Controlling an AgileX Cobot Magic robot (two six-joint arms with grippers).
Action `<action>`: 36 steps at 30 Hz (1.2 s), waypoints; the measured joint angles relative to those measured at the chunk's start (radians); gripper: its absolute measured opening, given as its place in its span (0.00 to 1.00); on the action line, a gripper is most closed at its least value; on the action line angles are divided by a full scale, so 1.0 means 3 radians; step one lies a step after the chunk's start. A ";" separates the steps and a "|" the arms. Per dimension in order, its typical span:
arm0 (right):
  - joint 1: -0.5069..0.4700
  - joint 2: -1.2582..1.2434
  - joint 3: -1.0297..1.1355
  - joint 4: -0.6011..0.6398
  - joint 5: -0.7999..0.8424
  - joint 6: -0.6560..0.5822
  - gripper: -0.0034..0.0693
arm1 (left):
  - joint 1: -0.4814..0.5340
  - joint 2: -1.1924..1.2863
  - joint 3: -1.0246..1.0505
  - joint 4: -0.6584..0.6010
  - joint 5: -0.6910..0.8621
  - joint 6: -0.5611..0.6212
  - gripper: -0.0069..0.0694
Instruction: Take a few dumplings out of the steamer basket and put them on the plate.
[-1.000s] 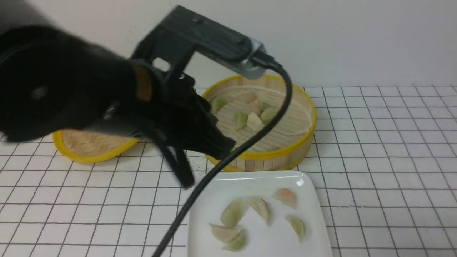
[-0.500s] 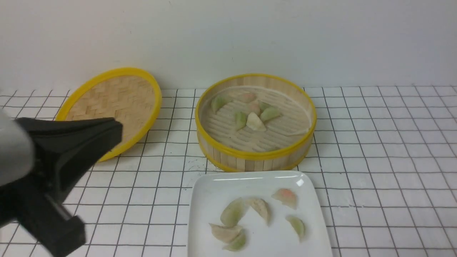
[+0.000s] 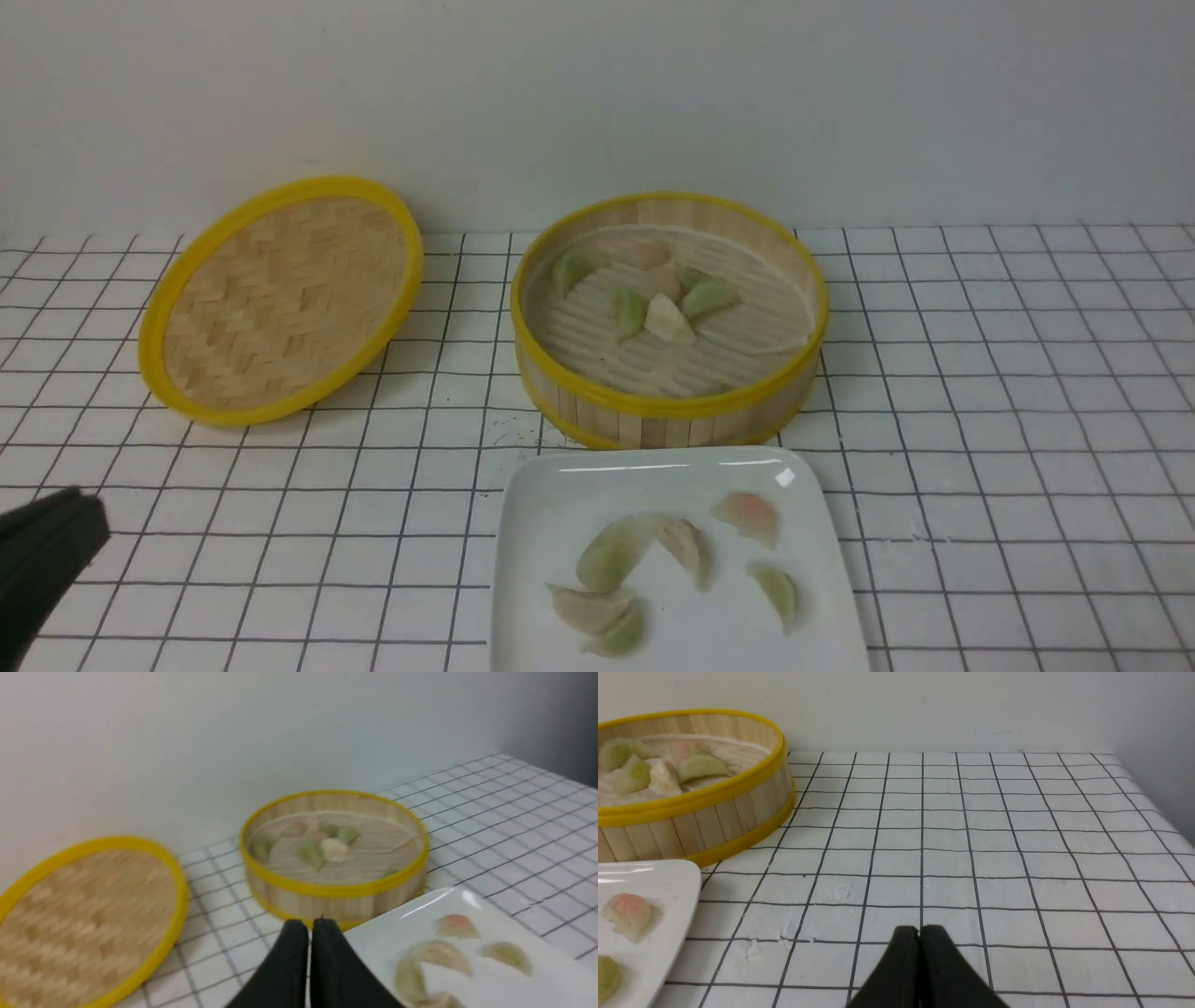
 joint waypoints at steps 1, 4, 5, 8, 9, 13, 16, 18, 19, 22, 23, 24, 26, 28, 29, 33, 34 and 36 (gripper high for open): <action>0.0000 0.0000 0.0000 0.0000 0.0000 0.0000 0.03 | 0.0278 -0.0187 0.0246 -0.0090 -0.0060 0.0100 0.08; 0.0000 0.0000 0.0000 0.0000 0.0000 0.0000 0.03 | 0.0799 -0.0552 0.0753 -0.0322 -0.0237 0.0316 0.08; 0.0000 0.0000 0.0000 0.0000 0.0000 0.0000 0.03 | 0.0940 -0.0650 0.0905 -0.0419 -0.0276 0.0387 0.08; 0.0000 0.0000 0.0000 0.0000 0.0000 0.0000 0.03 | 0.1189 -0.0754 0.1222 -0.0573 -0.0307 0.0491 0.08; 0.0000 0.0000 0.0000 0.0000 0.0000 0.0000 0.03 | 0.1256 -0.0760 0.1280 -0.0601 -0.0296 0.0529 0.08; 0.0000 0.0000 0.0000 0.0000 0.0000 0.0000 0.03 | 0.1346 -0.0760 0.1335 -0.0634 -0.0143 0.0614 0.08; 0.0000 0.0000 0.0000 0.0000 0.0000 0.0000 0.03 | 0.1346 -0.0760 0.1335 -0.0639 -0.0131 0.0639 0.08; 0.0000 0.0000 0.0000 0.0000 0.0000 0.0000 0.03 | 0.1346 -0.0760 0.1335 -0.0639 -0.0124 0.0638 0.08; 0.0000 0.0000 0.0000 0.0000 0.0000 0.0000 0.03 | 0.1346 -0.0760 0.1335 -0.0639 -0.0120 0.0638 0.08; 0.0000 0.0000 0.0000 0.0000 0.0000 0.0000 0.03 | 0.1346 -0.0760 0.1335 -0.0639 -0.0117 0.0640 0.08; 0.0000 0.0000 0.0000 0.0000 0.0000 0.0000 0.03 | 0.1346 -0.0760 0.1335 -0.0639 -0.0117 0.0640 0.08; 0.0000 0.0000 0.0000 0.0000 0.0000 0.0000 0.03 | 0.1346 -0.0760 0.1335 -0.0641 -0.0117 0.0640 0.08; 0.0000 0.0000 0.0000 0.0000 0.0000 0.0000 0.03 | 0.1346 -0.0760 0.1335 -0.0641 -0.0117 0.0642 0.08; 0.0000 0.0000 0.0000 0.0000 0.0000 0.0000 0.03 | 0.1346 -0.0760 0.1335 -0.0641 -0.0117 0.0651 0.08; 0.0000 0.0000 0.0000 0.0000 0.0000 0.0000 0.03 | 0.1346 -0.0760 0.1335 -0.0641 -0.0117 0.0651 0.08; 0.0000 0.0000 0.0000 0.0000 0.0000 0.0000 0.03 | 0.1346 -0.0760 0.1335 -0.0641 -0.0117 0.0651 0.08; 0.0000 0.0000 0.0000 0.0000 0.0000 0.0000 0.03 | 0.1346 -0.0760 0.1335 -0.0641 -0.0117 0.0651 0.08; 0.0000 0.0000 0.0000 0.0000 0.0000 0.0000 0.03 | 0.1346 -0.0760 0.1335 -0.0643 -0.0117 0.0651 0.08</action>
